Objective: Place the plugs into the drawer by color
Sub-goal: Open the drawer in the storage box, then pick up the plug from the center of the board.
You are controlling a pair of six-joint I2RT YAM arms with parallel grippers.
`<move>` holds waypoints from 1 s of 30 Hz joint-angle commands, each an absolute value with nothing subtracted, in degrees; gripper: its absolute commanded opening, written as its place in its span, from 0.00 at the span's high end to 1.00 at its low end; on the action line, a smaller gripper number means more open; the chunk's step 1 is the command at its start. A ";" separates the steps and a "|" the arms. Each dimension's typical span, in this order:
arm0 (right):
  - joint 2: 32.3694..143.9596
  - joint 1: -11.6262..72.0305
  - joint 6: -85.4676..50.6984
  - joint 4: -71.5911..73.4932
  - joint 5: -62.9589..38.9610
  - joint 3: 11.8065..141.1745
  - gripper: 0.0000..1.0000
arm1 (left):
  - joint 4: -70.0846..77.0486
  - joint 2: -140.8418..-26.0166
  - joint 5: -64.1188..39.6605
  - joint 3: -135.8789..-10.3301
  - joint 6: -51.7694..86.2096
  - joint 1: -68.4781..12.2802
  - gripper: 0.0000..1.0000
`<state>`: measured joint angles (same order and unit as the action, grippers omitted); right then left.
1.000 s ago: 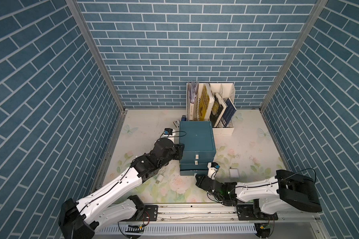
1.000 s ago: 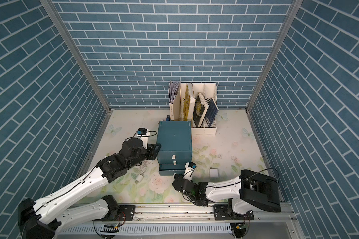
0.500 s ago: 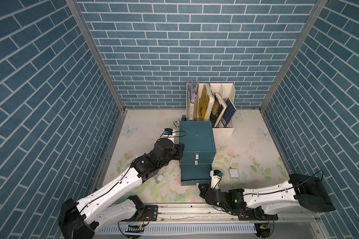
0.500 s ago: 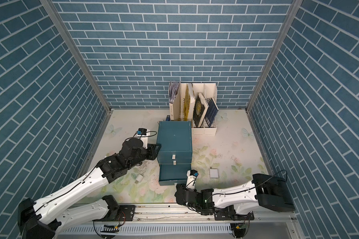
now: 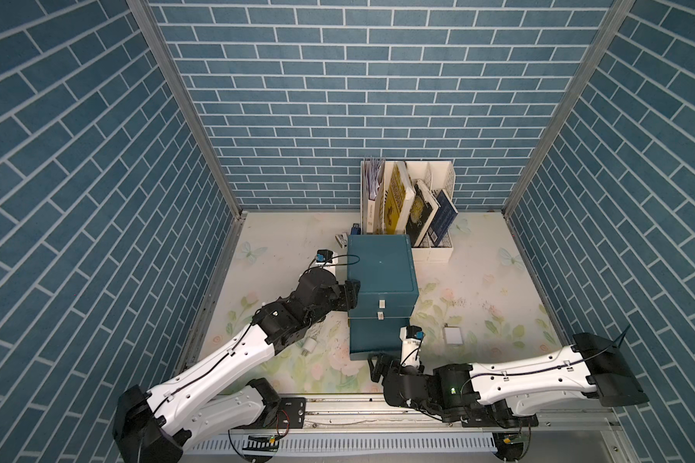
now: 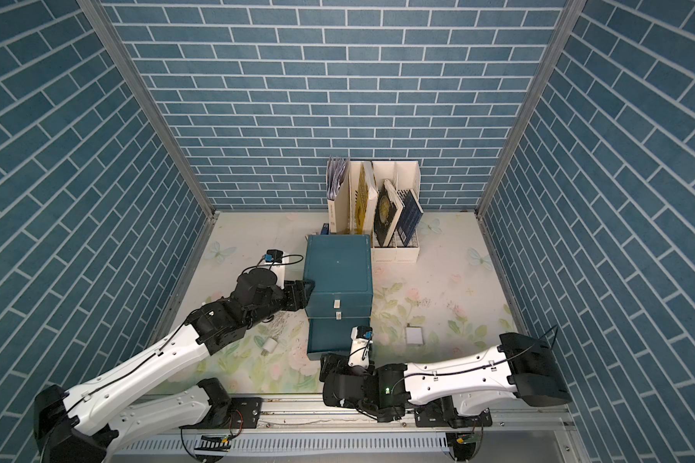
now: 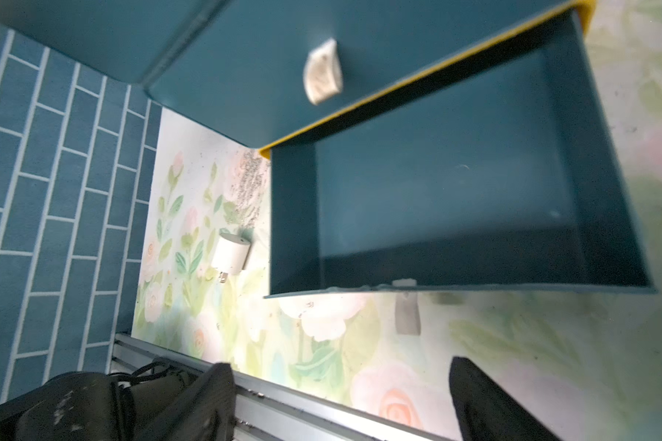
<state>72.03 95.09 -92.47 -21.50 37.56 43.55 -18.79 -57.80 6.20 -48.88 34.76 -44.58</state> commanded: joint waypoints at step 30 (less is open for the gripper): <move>54.81 31.13 -45.69 -31.73 8.84 28.28 0.15 | -22.10 -55.82 4.70 -51.35 35.23 -44.38 0.18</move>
